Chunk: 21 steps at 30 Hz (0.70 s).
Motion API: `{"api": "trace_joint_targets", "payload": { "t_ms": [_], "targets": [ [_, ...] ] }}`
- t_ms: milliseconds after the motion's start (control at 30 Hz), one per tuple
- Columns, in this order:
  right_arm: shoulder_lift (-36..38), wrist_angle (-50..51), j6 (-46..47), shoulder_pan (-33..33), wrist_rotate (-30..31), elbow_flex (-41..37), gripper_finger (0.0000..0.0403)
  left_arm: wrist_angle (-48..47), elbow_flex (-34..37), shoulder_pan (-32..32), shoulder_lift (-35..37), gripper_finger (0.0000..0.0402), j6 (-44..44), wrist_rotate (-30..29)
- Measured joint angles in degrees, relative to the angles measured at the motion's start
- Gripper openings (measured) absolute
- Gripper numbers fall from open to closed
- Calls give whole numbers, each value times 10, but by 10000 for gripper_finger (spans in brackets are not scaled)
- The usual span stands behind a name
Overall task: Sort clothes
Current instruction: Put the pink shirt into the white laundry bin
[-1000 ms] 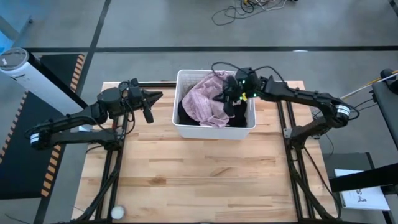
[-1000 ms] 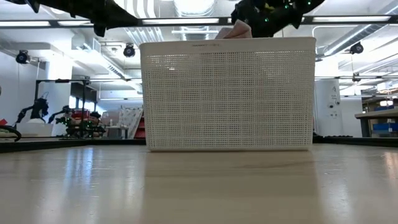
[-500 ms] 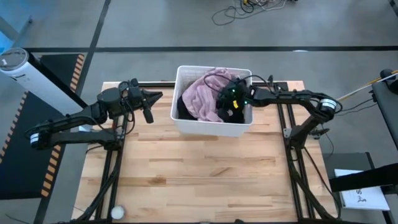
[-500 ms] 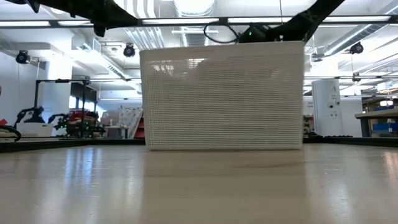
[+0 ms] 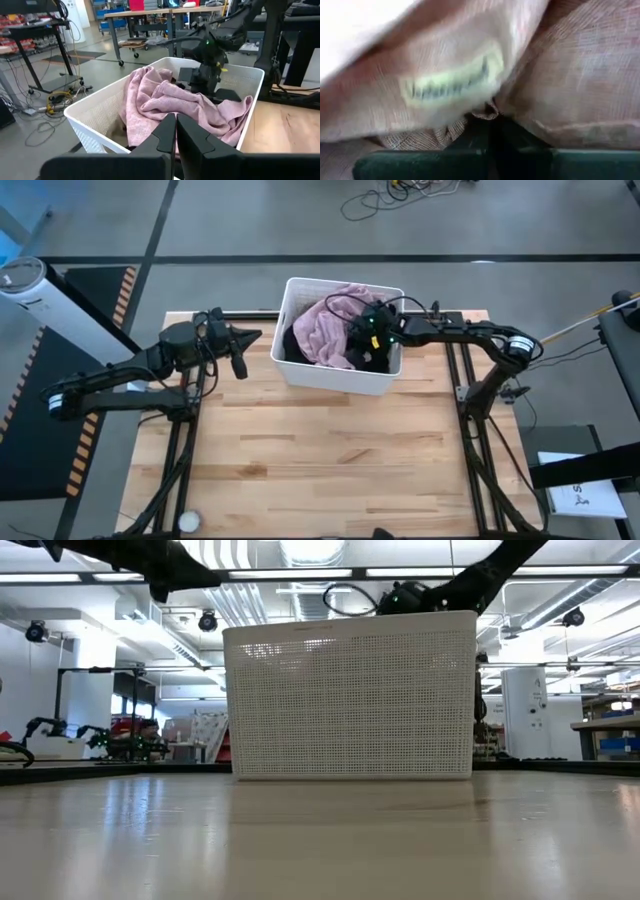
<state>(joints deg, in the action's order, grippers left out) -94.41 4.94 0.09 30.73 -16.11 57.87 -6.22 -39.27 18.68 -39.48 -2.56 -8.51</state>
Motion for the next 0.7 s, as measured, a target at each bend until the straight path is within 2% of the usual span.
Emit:
{"api": "trace_joint_targets", "payload": {
  "t_ms": [133, 400, 567, 700],
  "targets": [
    [58, 18, -20, 0, 5, 17, 0, 4, 0, 0, 5, 0, -14, 0],
    [185, 45, -145, -7, 1, 29, 0, 59, 18, 0, 9, 0, -28, 0],
    [287, 39, -192, -15, -4, -16, 0, 129, 77, 0, 33, 0, -32, 9],
    [383, 21, -191, -16, -3, -98, 0, 166, 141, 0, 70, 0, -26, 20]
  ]
}}
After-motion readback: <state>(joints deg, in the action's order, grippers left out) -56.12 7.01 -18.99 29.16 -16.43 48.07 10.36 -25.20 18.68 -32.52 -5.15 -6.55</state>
